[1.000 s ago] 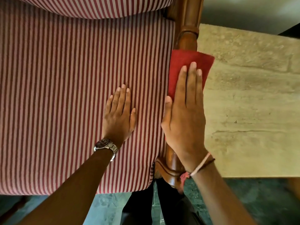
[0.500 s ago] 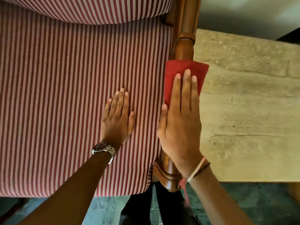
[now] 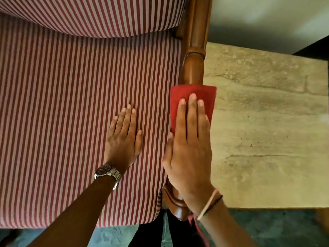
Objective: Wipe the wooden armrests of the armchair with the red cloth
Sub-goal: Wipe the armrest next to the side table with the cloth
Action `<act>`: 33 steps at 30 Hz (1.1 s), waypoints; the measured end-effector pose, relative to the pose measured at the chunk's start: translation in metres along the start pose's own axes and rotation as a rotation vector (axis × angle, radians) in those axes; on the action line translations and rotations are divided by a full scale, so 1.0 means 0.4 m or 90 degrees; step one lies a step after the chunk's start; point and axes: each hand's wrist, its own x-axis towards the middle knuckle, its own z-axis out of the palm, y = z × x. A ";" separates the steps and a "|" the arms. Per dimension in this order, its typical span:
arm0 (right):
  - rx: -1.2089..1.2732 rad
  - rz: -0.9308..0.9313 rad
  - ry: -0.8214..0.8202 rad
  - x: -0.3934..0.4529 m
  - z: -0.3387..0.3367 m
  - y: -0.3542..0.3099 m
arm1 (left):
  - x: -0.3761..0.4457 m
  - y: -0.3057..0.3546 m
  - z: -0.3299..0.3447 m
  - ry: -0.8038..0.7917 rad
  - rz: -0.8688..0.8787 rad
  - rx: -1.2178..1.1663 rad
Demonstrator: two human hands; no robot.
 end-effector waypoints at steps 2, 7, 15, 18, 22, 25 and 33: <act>0.009 -0.016 0.023 0.118 -0.011 0.005 | 0.002 0.000 -0.002 0.002 -0.002 -0.004; 0.044 0.034 0.085 0.266 -0.028 0.008 | -0.004 0.001 -0.003 0.003 0.000 0.000; 0.042 0.010 0.021 0.019 0.007 0.006 | -0.003 0.003 -0.001 0.016 0.003 -0.005; 0.038 0.011 0.060 0.217 -0.018 0.007 | -0.003 0.002 -0.001 0.014 0.003 -0.006; 0.059 0.029 0.079 0.212 -0.010 0.015 | -0.001 0.008 -0.013 -0.007 0.004 -0.014; 0.065 0.021 0.046 0.053 0.006 0.003 | -0.001 0.028 -0.044 -0.050 -0.025 -0.036; 0.427 0.116 0.107 0.043 -0.041 0.058 | -0.004 0.198 -0.270 0.004 -0.305 -0.534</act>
